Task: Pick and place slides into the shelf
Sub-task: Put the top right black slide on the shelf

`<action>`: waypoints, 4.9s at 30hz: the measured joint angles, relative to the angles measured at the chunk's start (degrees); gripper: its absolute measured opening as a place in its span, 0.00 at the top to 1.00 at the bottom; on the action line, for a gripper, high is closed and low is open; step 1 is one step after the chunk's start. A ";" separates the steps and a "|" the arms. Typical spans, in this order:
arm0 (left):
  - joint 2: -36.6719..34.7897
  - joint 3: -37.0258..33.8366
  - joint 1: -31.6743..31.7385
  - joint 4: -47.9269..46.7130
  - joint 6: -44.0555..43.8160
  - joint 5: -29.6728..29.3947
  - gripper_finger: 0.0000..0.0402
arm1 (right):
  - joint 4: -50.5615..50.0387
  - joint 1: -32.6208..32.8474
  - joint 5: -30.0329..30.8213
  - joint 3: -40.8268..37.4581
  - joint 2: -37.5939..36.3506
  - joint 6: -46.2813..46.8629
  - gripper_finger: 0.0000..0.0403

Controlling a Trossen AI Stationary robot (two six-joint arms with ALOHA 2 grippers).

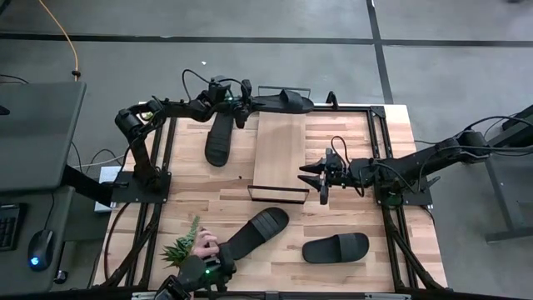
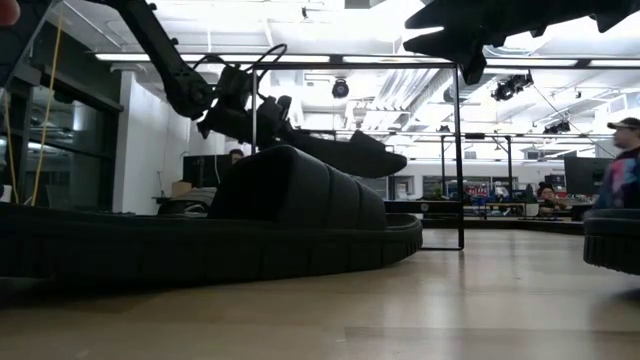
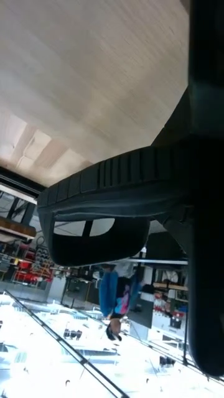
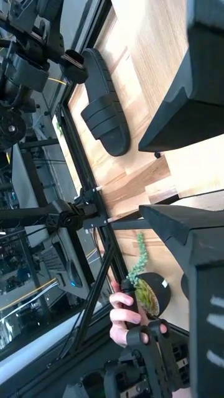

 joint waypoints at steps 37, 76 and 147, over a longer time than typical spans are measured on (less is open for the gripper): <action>4.12 1.81 -0.04 -2.18 -9.54 -4.83 0.70 | 0.17 0.00 0.07 0.00 -0.02 0.15 0.65; 2.80 5.20 -10.73 -12.07 -26.32 -27.74 0.18 | -0.04 0.02 -0.24 0.00 -0.04 0.10 0.65; -48.79 -20.76 -46.35 -24.24 -83.91 -44.80 0.18 | 1.14 -33.34 -25.02 1.40 19.85 -23.45 0.65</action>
